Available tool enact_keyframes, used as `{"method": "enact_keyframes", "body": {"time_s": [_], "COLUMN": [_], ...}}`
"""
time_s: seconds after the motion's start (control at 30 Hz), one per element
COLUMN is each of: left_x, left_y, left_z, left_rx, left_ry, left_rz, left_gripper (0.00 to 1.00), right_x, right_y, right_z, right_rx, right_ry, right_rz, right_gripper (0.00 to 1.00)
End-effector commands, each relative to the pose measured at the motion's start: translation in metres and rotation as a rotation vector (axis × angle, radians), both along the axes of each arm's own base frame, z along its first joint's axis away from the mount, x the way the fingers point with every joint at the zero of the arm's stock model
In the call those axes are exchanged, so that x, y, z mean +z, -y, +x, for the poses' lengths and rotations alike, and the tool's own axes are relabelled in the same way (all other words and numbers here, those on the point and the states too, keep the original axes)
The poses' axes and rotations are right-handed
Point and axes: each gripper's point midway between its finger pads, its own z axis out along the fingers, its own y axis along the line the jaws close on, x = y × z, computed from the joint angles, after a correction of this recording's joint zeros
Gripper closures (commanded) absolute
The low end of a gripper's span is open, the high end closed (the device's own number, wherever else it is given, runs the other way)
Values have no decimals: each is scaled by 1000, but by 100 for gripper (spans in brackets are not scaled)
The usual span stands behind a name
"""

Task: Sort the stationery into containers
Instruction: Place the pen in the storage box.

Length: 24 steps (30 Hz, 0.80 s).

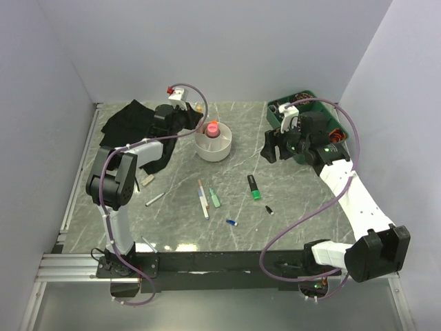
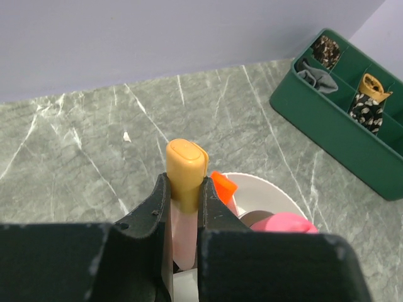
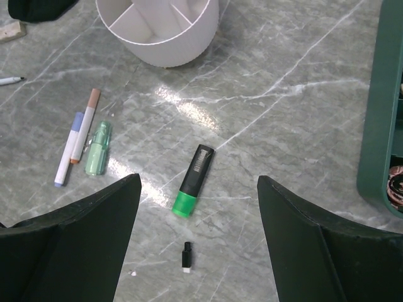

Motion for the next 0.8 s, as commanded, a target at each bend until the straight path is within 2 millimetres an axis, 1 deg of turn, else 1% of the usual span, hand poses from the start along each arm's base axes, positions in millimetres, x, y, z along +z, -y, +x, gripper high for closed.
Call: {"method": "enact_keyframes", "body": {"time_s": [0.0,0.03,0.1,0.13,0.2,0.23,0.3,0.33,0.4,0.43,0.47,0.53,0.57,0.63,0.67,0.7,0.73,0.77], "left_x": [4,1,-4,-8,-9,-11,-9,-8,0,4,14,21,34,41,55,60,60,70], "left_y": [0,0,2,2,5,7,9,9,9,8,5,1,-4,-12,-17,-22,-27,-31], "left_z": [-3,-5,-8,-9,-13,-15,-21,-22,-24,-24,-24,-25,-25,-28,-31,-33,-38,-46], "left_rx": [7,7,2,5,-4,-7,-15,-12,0,1,16,33,53,81,97,119,128,132], "left_ry": [23,9,-8,-24,-31,-33,-29,-24,-10,-3,11,11,35,24,42,42,29,49], "left_rz": [14,17,25,32,44,49,57,61,65,64,62,81,91,111,111,118,133,139], "left_gripper": [98,96,91,83,76,68,62,57,52,48,46,44,44,42,42,41,40,40], "right_x": [15,9,10,7,8,6,8,6,8,6,8,8,11,10,11,12,10,10], "right_y": [-5,-5,-4,-4,-4,-3,-3,-3,-3,-3,-3,-2,-2,-2,-2,-3,-3,-4], "right_z": [-1,-4,-7,-9,-11,-13,-15,-17,-19,-21,-22,-24,-26,-28,-27,-28,-29,-28], "right_rx": [15,16,16,17,17,17,18,21,22,23,24,25,26,29,30,30,31,33], "right_ry": [68,56,60,56,61,59,67,64,74,70,77,78,88,88,96,101,96,99], "right_rz": [21,22,26,27,28,26,27,27,30,32,34,34,37,41,45,48,54,60], "right_gripper": [18,18,18,18,18,18,18,18,18,17,18,18,17,18,17,17,17,17]}}
